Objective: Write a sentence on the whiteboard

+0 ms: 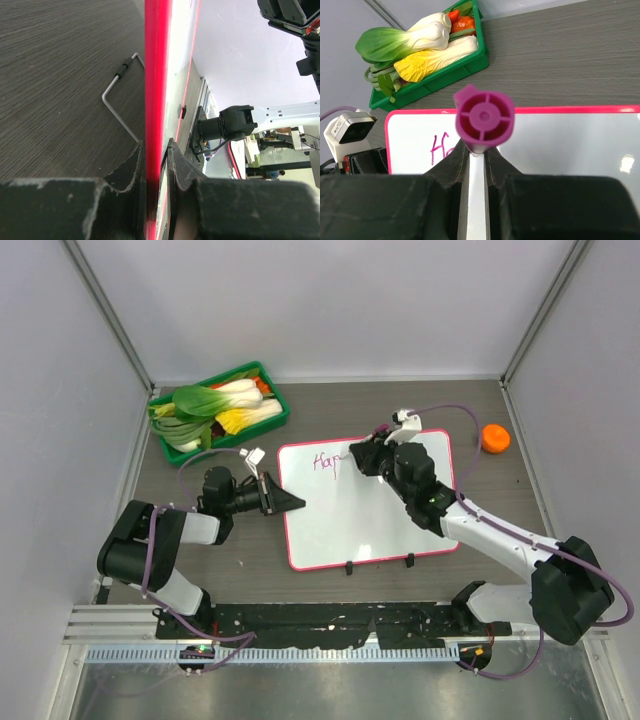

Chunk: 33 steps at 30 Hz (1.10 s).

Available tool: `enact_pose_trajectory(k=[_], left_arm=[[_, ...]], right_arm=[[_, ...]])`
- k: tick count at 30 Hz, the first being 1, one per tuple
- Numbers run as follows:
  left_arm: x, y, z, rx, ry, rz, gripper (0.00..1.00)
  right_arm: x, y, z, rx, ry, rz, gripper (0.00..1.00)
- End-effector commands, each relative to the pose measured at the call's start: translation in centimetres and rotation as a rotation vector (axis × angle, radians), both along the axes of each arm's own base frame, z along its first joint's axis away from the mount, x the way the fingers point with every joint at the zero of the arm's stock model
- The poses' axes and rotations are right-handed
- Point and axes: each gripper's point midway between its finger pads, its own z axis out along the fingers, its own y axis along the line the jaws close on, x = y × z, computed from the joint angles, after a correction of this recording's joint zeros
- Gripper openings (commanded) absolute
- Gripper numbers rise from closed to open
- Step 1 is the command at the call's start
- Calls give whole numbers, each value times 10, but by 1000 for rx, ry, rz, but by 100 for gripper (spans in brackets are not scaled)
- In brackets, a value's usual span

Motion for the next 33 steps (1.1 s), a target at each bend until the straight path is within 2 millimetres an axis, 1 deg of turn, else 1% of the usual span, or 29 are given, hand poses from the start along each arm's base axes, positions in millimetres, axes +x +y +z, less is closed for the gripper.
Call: enact_pose_trajectory(k=[1, 6, 10, 16, 20, 24, 29, 33], left_arm=[[0, 6, -43, 125, 56, 49, 0], [0, 6, -43, 125, 55, 49, 0], [0, 6, -43, 125, 56, 49, 0], [0, 6, -43, 125, 53, 50, 0], [-1, 5, -43, 125, 54, 49, 0], [0, 5, -42, 124, 52, 49, 0], [0, 6, -43, 124, 53, 49, 0], [0, 6, -43, 125, 53, 50, 0]], right_arm=[[-4, -7, 1, -17, -14, -2, 1], [-8, -3, -3, -14, -5, 26, 1], [-8, 1, -2, 7, -4, 41, 1], [-6, 10, 2, 50, -4, 61, 1], [-4, 12, 5, 72, -2, 58, 1], [-5, 8, 15, 90, -21, 49, 1], [-8, -4, 37, 142, -68, 36, 1], [-3, -10, 41, 101, -87, 3, 1]])
